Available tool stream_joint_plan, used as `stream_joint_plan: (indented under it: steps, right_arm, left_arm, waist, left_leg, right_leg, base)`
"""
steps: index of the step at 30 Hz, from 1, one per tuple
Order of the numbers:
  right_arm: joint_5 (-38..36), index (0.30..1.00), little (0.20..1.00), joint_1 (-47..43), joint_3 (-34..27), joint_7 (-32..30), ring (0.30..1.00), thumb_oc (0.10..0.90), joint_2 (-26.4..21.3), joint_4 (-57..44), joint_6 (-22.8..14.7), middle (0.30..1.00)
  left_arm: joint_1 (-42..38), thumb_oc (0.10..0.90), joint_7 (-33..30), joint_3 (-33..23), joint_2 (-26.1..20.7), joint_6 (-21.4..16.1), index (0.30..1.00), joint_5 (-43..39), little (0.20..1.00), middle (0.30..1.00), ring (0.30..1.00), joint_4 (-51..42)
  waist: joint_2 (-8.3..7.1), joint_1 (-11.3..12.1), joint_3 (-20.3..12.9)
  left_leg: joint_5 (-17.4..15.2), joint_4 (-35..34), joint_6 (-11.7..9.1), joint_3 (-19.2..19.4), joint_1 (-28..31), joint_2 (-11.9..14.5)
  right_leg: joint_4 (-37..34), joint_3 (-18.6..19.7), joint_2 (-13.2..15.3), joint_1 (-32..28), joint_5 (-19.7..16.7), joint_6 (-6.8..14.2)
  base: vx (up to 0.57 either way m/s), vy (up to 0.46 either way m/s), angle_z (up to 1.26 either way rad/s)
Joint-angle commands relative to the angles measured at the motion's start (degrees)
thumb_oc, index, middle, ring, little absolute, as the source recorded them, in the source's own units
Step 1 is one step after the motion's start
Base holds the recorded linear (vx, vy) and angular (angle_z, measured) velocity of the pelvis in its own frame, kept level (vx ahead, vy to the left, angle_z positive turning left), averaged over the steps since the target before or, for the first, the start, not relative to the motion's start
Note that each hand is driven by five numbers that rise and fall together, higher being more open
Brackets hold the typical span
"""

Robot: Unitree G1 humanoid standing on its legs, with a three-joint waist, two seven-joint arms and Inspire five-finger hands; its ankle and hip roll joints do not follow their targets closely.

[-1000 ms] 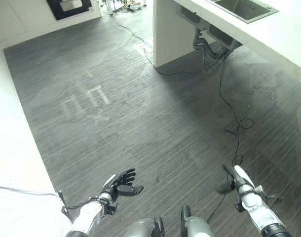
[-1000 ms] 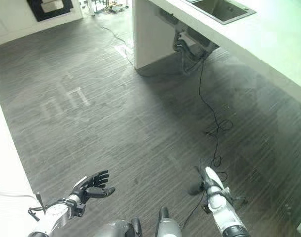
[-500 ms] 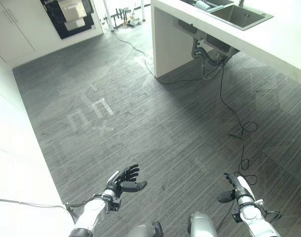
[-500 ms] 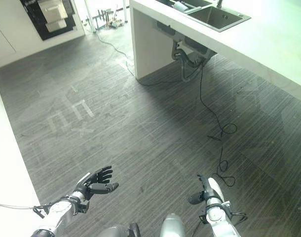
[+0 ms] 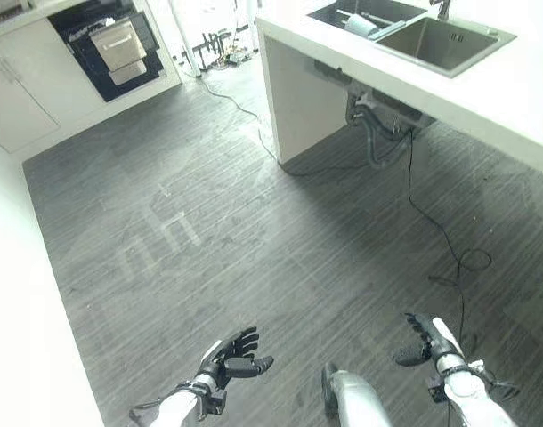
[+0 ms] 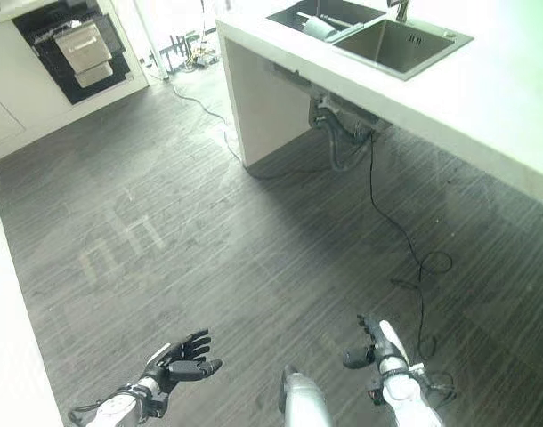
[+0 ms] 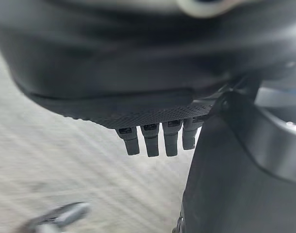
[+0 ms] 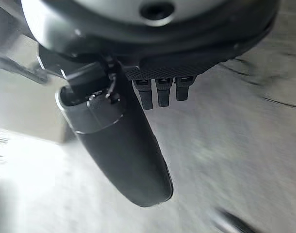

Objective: Place the dishes in the dishwasher.

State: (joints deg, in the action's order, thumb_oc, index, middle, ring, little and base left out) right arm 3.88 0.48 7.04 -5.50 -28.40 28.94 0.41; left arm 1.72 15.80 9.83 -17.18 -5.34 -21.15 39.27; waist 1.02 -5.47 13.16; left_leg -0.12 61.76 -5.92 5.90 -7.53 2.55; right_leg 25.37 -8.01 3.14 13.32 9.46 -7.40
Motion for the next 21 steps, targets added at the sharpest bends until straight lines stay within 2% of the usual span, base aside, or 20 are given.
stream_joint_plan:
  steps: [1,2,3,4,5,6,7,8,9,11,14,17,18,19,21]
  right_arm:
    - [-1.58,0.900,0.900,-0.34,-1.01,-1.50,0.900,0.800,-4.24,-2.52,-4.80,0.900]
    - [-1.60,0.900,0.900,-0.38,-0.99,-1.52,0.900,0.800,-4.22,-2.48,-4.85,0.900]
    - [-1.31,0.900,0.900,-0.77,-0.49,-1.61,0.900,0.800,-3.28,-2.60,-4.86,0.900]
    - [-1.27,0.900,0.900,-0.69,-0.29,-1.59,0.900,0.800,-3.11,-2.81,-4.53,0.900]
    - [-1.21,0.900,0.900,-0.44,0.37,-1.50,0.900,0.800,-2.63,-3.30,-3.57,0.900]
    - [-1.22,0.900,0.900,-0.30,0.63,-1.46,0.900,0.800,-2.40,-3.64,-3.21,0.900]
    - [-1.08,0.900,0.900,-0.16,1.29,-0.93,0.900,0.800,-2.07,-4.79,-2.33,0.900]
    - [-0.98,0.900,0.900,-0.05,1.61,-0.55,0.900,0.800,-1.92,-5.26,-1.88,0.900]
    - [-1.14,0.900,0.900,0.17,1.59,0.60,0.900,0.800,-1.84,-5.75,-1.27,0.900]
    - [-1.60,0.900,0.900,0.10,1.58,0.99,0.900,0.800,-1.74,-5.68,-1.10,0.900]
    - [-3.91,0.900,0.900,0.52,0.87,1.95,0.900,0.800,-1.05,-4.08,-1.51,0.900]
    - [-5.50,0.900,0.900,0.71,0.58,2.28,0.900,0.800,0.27,-3.27,-0.98,0.900]
    - [-6.07,0.900,0.900,0.64,0.60,2.01,0.900,0.800,0.79,-3.25,-0.61,0.900]
    - [-6.52,0.900,0.900,0.51,0.60,1.18,0.900,0.800,2.33,-3.57,0.11,0.900]
    - [-6.15,0.900,0.900,0.58,1.05,1.12,0.900,0.800,2.97,-3.71,0.65,0.900]
  left_arm:
    - [-2.40,0.800,1.21,-0.80,-2.17,-5.63,0.900,-0.89,0.900,0.900,0.900,-3.66]
    - [-2.43,0.800,1.21,-0.77,-2.19,-5.66,0.900,-0.88,0.900,0.900,0.900,-3.65]
    - [-2.09,0.800,0.66,-0.72,-2.58,-5.48,0.900,-1.49,0.900,0.900,0.900,-4.38]
    - [-1.96,0.800,0.43,-0.64,-2.59,-5.42,0.900,-1.75,0.900,0.900,0.900,-4.50]
    - [-1.55,0.800,0.28,-0.77,-2.49,-4.91,0.900,-1.78,0.900,0.900,0.900,-4.94]
    - [-1.28,0.800,0.34,-0.99,-2.53,-4.75,0.900,-1.60,0.900,0.900,0.900,-5.23]
    - [-0.28,0.800,0.48,-1.73,-2.77,-4.50,0.900,-1.97,0.900,0.900,0.900,-6.27]
    - [0.32,0.800,0.48,-2.26,-2.86,-4.54,0.900,-2.35,0.900,0.900,0.900,-6.78]
    - [0.97,0.800,1.07,-3.34,-3.19,-4.57,0.900,-2.90,0.900,0.900,0.900,-7.06]
    - [1.09,0.800,1.48,-3.88,-3.52,-4.56,0.900,-2.95,0.900,0.900,0.900,-7.03]
    - [0.67,0.800,2.18,-3.68,-4.66,-4.15,0.900,-0.36,0.900,0.900,0.900,-7.25]
    - [-0.98,0.800,2.55,-3.27,-5.59,-2.77,0.900,0.34,0.900,0.900,0.900,-7.26]
    - [-1.43,0.800,2.55,-3.08,-5.80,-2.40,0.900,0.62,0.900,0.900,0.900,-7.27]
    - [-2.82,0.800,1.51,-2.26,-6.37,-1.68,0.900,1.08,0.900,0.900,0.900,-7.45]
    - [-2.64,0.800,0.26,-2.14,-6.46,-1.10,0.900,0.98,0.900,0.900,0.900,-7.94]
  waist:
    - [-2.48,0.69,-0.04]
    - [-2.71,0.76,-0.14]
    - [-3.16,1.78,0.56]
    - [-3.05,2.10,0.56]
    - [-2.30,3.19,0.54]
    - [-1.58,3.61,0.54]
    - [-0.20,4.75,0.38]
    - [0.15,5.20,0.47]
    - [0.13,5.36,0.53]
    - [0.03,5.42,0.40]
    - [-1.20,5.76,-0.19]
    - [-1.29,5.81,-1.13]
    - [-1.11,5.77,-1.53]
    - [-1.05,5.59,-2.90]
    - [-0.85,5.61,-3.20]
  left_leg:
    - [-6.60,-10.52,3.33,4.18,-4.25,-1.10]
    - [-6.42,-11.09,3.46,4.32,-4.45,-1.48]
    - [-7.00,-33.34,5.14,8.43,-3.53,-1.71]
    - [-6.28,-37.75,4.98,8.04,-3.64,-2.67]
    - [-4.50,-44.57,4.34,5.86,-5.42,-3.68]
    - [-4.60,-44.57,3.96,4.62,-7.45,-2.74]
    - [-2.12,-44.57,2.81,1.14,-11.81,0.10]
    - [-0.96,-44.57,2.35,-0.03,-13.08,1.23]
    - [-0.30,-44.57,2.50,0.92,-13.09,2.30]
    - [-1.05,-44.57,3.09,2.04,-12.40,2.51]
    - [-3.99,-44.57,5.14,3.96,-9.62,0.41]
    - [-6.42,-44.57,7.62,4.41,-7.00,-2.02]
    - [-7.02,-44.57,8.20,3.99,-6.37,-2.64]
    - [-9.43,-44.57,10.57,3.54,-5.37,-5.41]
    - [-10.94,-44.57,12.10,3.52,-4.21,-6.66]
  right_leg:
    - [-8.18,-1.34,1.51,-7.52,1.37,8.22]
    - [-8.18,-1.22,1.73,-7.40,1.34,8.29]
    - [-8.18,-0.16,0.91,-9.19,2.86,9.55]
    - [-8.18,0.32,0.67,-9.60,3.04,9.84]
    - [-8.18,1.53,-0.52,-10.96,3.57,10.39]
    - [-8.18,1.79,-1.50,-11.51,3.98,10.48]
    - [-8.18,2.69,-3.31,-12.44,4.89,10.24]
    - [-8.18,3.16,-3.60,-13.19,5.48,10.17]
    - [-8.18,3.14,-3.04,-14.39,6.38,10.32]
    - [-8.18,2.85,-2.56,-15.51,7.34,10.65]
    - [-8.18,2.07,-0.79,-18.97,9.01,11.01]
    - [-8.18,1.17,-0.72,-21.58,8.98,11.13]
    - [-8.18,0.98,-1.05,-22.38,7.80,11.43]
    - [0.42,0.50,-0.82,-20.24,1.19,14.16]
    - [9.88,-0.54,-0.18,-16.17,-3.35,16.40]
  base:
    - [0.24,-0.042,-0.05]
    - [0.49,0.061,-0.55]
    - [0.41,0.103,-0.69]
    - [0.64,0.183,-0.91]
    - [0.40,0.145,-0.64]
    - [0.57,0.211,-0.78]
    - [0.48,0.210,-0.78]
    - [0.63,0.303,-1.27]
    - [0.54,0.294,-1.12]
    - [0.40,0.234,-0.99]
    - [0.42,0.244,-0.38]
    - [0.35,0.252,0.13]
    - [0.45,0.426,0.64]
    - [0.42,0.436,0.55]
    - [0.27,0.352,0.13]
